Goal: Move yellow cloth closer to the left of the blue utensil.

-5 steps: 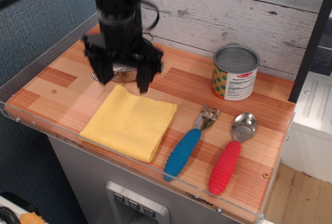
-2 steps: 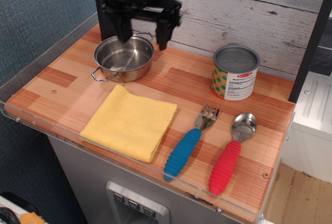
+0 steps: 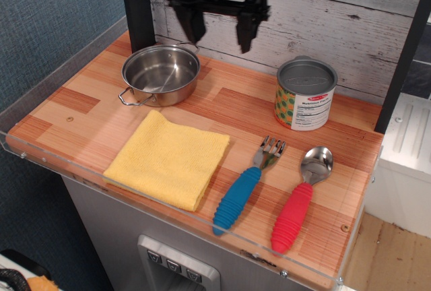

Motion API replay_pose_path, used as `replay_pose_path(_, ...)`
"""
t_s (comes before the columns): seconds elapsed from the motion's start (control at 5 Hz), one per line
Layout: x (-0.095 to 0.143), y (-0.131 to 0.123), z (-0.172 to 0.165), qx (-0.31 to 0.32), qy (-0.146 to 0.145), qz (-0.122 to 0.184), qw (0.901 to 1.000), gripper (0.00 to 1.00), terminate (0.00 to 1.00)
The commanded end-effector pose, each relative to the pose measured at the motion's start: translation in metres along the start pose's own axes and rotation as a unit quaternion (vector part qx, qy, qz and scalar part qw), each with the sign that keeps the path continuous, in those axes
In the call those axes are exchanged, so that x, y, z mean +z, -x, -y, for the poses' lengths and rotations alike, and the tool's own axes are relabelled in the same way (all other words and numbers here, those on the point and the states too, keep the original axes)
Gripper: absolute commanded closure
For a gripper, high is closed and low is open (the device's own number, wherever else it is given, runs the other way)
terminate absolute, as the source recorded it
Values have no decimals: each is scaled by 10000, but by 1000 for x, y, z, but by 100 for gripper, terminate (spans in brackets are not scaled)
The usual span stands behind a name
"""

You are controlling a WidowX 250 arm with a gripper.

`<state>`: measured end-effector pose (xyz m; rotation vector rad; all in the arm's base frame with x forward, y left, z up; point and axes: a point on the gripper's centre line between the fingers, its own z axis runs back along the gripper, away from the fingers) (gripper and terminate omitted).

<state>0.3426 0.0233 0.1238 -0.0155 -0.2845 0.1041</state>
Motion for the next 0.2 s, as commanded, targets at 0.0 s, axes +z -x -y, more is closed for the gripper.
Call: replay_pose_path(0.0,18,-6,2,-44,22,260,9996,0,100)
